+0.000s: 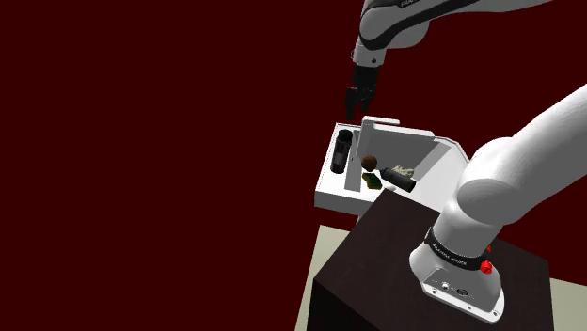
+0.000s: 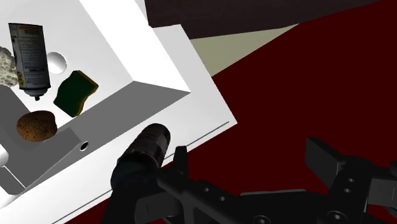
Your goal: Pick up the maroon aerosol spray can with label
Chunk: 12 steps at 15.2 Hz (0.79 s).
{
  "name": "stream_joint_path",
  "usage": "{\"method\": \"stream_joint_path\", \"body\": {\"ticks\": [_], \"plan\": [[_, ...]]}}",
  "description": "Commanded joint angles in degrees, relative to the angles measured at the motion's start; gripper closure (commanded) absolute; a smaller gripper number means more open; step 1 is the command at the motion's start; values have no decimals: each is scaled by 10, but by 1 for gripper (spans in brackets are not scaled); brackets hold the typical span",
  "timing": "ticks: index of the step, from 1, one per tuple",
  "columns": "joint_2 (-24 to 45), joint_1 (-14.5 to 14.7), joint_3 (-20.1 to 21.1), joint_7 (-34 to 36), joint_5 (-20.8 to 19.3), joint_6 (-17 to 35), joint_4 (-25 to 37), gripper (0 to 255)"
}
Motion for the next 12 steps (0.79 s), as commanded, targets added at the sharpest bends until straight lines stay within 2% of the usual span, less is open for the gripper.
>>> {"method": "stream_joint_path", "body": {"ticks": [1, 6, 12], "plan": [[33, -3, -21, -25, 2, 32, 4, 0], [135, -4, -65, -91, 33, 99, 39, 0], [272, -14, -101, -190, 113, 155, 107, 0]]}}
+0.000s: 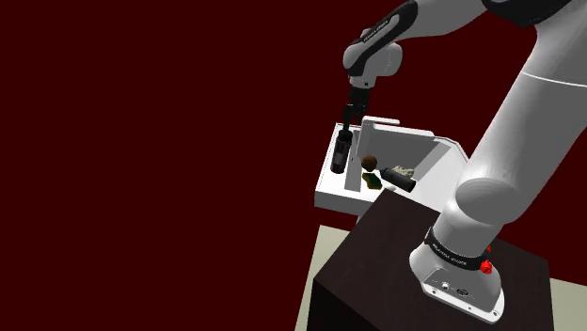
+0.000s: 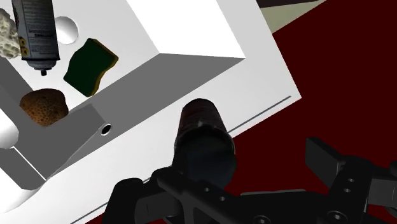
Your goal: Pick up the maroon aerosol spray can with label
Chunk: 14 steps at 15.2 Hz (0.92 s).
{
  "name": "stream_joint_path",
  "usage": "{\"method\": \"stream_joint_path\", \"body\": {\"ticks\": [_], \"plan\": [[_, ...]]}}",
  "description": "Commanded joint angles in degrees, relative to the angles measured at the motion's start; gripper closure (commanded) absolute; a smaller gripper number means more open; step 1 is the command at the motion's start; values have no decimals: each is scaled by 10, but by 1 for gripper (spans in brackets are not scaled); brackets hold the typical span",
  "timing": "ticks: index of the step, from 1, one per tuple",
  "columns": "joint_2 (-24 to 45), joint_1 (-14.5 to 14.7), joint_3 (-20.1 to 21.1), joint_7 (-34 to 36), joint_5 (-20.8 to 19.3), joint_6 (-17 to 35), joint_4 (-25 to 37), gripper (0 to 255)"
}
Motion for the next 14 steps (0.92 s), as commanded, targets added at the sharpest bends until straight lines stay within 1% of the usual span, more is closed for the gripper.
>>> {"method": "stream_joint_path", "body": {"ticks": [1, 2, 3, 10, 12, 13, 14], "plan": [[52, -6, -7, -36, 35, 16, 29, 0], [76, -11, -8, -53, 52, 22, 44, 0], [77, -13, -6, -53, 52, 22, 45, 0], [118, -19, 2, -79, 85, 72, 29, 0], [118, -19, 2, -79, 85, 72, 29, 0], [118, -19, 2, -79, 85, 72, 28, 255], [118, -19, 2, -79, 85, 72, 29, 255]]}}
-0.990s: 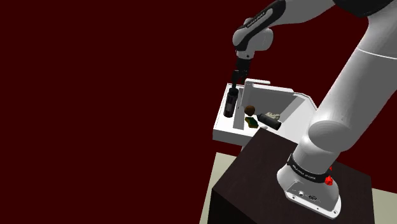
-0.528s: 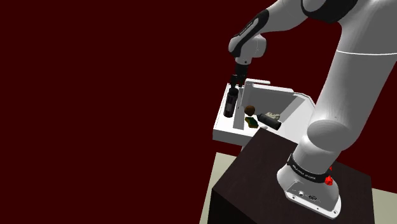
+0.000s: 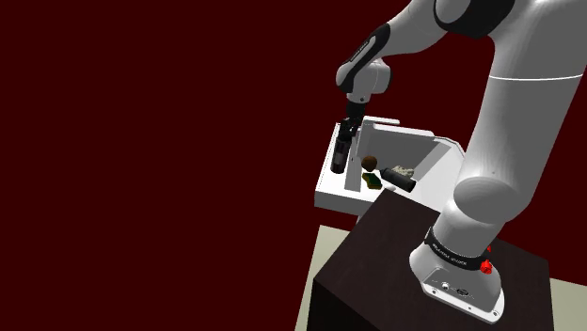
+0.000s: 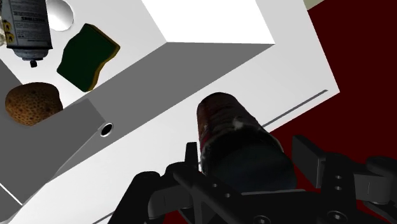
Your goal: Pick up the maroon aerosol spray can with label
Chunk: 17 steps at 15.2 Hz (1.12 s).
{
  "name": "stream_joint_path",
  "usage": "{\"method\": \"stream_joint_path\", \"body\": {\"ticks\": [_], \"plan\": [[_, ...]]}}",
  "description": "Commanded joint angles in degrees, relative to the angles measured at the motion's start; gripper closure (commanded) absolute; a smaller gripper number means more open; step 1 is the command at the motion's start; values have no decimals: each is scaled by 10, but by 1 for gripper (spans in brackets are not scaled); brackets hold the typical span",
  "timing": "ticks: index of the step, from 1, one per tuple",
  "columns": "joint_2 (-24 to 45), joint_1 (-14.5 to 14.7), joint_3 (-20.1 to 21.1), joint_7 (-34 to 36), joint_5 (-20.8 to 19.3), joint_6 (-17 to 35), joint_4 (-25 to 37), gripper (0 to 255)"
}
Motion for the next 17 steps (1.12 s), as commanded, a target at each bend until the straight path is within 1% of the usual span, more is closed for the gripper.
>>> {"method": "stream_joint_path", "body": {"ticks": [1, 8, 17], "plan": [[1, 0, 0, 0, 0, 1, -1, 255], [2, 0, 0, 0, 1, 0, 0, 255], [-47, 7, -9, 30, -38, -60, 19, 255]]}}
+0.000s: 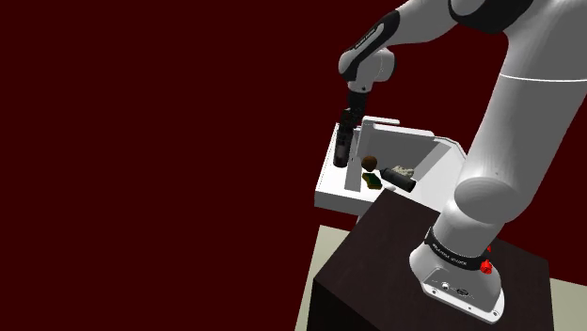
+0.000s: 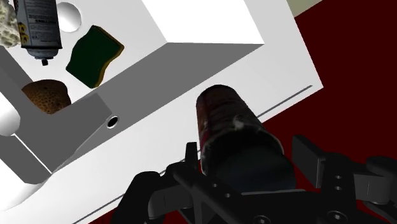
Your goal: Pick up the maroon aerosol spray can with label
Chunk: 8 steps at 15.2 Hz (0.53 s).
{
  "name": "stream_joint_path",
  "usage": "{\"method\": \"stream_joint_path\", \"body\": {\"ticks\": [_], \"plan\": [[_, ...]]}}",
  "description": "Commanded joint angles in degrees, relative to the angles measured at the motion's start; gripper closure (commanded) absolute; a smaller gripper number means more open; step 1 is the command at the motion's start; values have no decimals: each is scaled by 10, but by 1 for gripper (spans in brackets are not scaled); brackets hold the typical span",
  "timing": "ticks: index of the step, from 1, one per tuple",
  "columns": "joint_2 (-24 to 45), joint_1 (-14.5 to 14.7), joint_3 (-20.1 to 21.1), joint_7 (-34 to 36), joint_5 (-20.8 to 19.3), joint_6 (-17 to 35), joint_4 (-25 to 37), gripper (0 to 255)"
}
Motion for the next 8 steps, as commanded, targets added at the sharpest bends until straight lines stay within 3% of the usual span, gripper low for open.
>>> {"method": "stream_joint_path", "body": {"ticks": [1, 8], "plan": [[-12, 1, -2, 5, -9, -14, 4, 255], [-35, 3, -4, 19, -26, -50, 21, 255]]}}
